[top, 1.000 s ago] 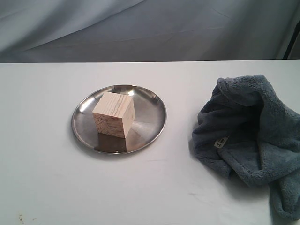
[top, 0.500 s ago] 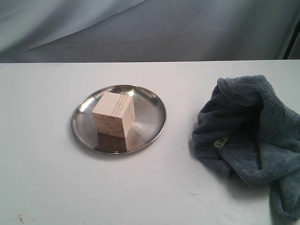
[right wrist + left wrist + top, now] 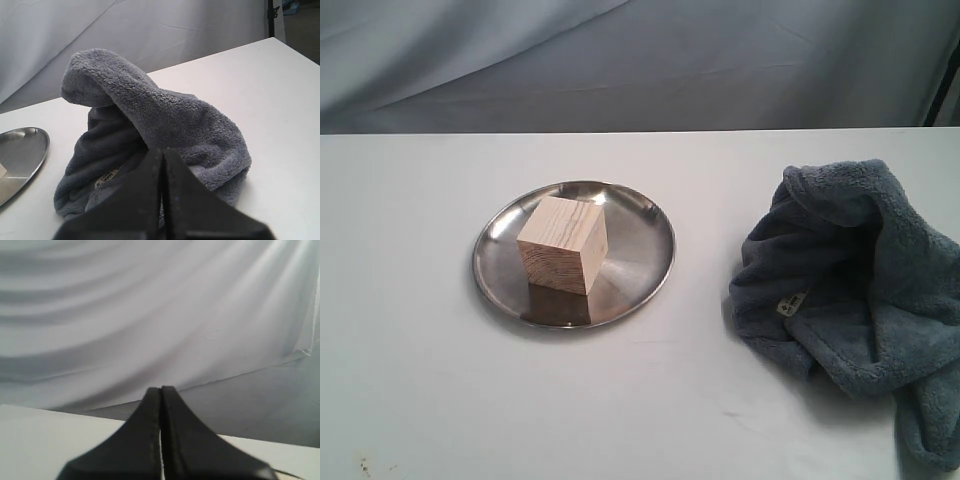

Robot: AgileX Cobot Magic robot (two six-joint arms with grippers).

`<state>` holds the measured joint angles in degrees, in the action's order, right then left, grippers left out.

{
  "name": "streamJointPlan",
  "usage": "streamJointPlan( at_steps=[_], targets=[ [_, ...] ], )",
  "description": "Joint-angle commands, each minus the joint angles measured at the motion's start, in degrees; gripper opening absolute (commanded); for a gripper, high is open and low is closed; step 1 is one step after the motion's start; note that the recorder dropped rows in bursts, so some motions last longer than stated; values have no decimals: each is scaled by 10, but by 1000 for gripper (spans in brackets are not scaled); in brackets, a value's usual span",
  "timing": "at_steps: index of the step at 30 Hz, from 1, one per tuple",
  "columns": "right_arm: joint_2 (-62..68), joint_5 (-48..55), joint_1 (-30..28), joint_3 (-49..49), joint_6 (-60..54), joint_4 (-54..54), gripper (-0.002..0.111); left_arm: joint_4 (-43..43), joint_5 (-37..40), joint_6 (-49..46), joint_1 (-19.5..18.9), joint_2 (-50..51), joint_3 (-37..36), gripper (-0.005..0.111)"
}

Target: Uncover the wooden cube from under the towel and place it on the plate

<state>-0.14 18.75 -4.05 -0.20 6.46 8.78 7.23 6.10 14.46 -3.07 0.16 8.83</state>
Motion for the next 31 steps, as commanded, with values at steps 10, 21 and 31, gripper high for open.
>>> streamJointPlan(
  at_steps=[10,21,31],
  targets=[
    [1,-1,1,2,-3,-6,0,51,41,3,0,-2,-88,0],
    [1,-1,1,2,-3,-6,0,51,44,3,0,-2,-88,0],
    [1,-1,1,2,-3,-6,0,51,44,3,0,-2,-88,0]
  ],
)
